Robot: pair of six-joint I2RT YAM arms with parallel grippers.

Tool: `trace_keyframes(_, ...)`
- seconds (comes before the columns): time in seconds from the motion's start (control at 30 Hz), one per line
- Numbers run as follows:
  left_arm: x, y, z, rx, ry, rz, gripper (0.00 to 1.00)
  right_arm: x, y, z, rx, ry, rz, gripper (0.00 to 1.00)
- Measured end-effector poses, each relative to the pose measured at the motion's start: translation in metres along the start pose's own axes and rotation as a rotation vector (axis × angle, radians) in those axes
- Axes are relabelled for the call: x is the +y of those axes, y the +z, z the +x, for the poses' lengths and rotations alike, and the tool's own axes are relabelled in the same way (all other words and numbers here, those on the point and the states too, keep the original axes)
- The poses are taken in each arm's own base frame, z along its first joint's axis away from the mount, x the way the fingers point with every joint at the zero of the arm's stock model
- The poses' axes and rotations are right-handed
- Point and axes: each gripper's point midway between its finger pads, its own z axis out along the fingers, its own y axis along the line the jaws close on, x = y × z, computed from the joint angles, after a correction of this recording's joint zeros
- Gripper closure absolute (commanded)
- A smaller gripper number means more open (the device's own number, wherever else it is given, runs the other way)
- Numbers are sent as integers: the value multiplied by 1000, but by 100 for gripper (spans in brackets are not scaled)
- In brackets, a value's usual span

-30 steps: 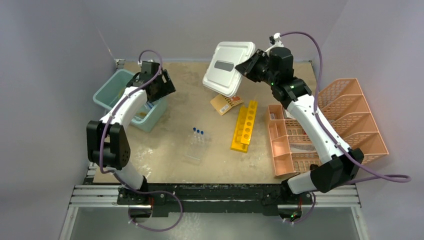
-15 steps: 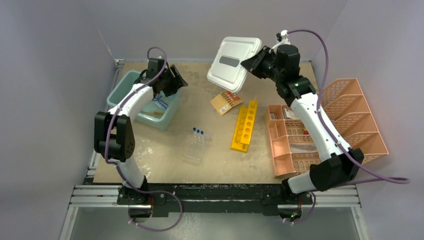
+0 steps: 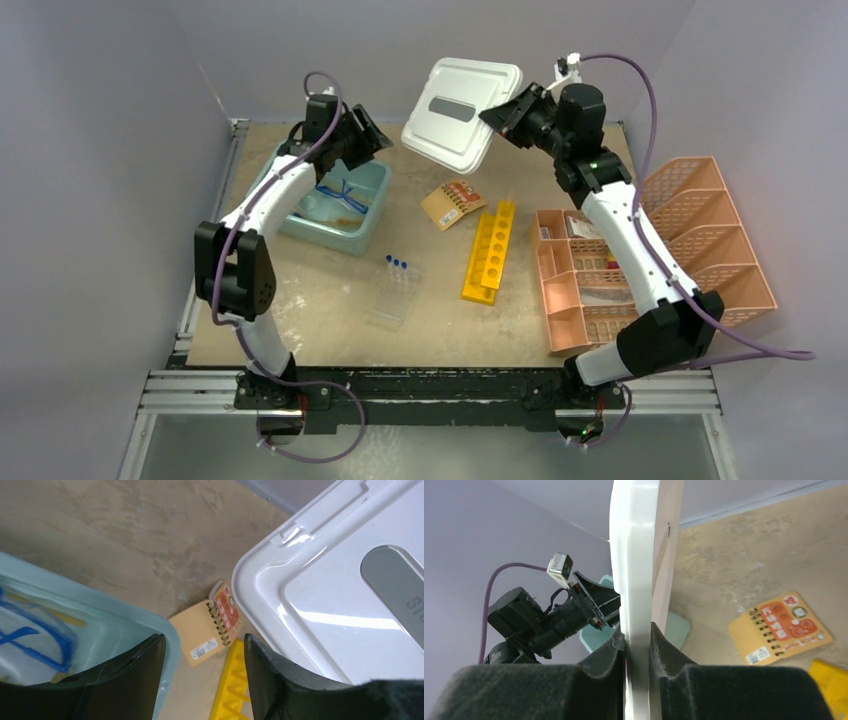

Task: Organize the chemistry lab equipment

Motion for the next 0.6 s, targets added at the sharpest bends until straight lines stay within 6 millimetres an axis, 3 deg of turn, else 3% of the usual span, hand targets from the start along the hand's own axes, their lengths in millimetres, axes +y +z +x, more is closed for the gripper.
trace_keyframes(0.13, 11, -29, -33, -116, 48, -111, 38, 9, 9, 2, 15, 42, -58, 100)
trace_keyframes(0.33, 28, -105, -92, -337, 111, -281, 29, 20, 31, 7, 39, 142, -147, 100)
trace_keyframes(0.47, 40, -153, -127, -462, 115, -365, 24, 31, 47, 27, 81, 242, -210, 100)
trace_keyframes(0.6, 76, -182, -148, -507, 78, -460, 21, 52, 67, 65, 157, 325, -264, 100)
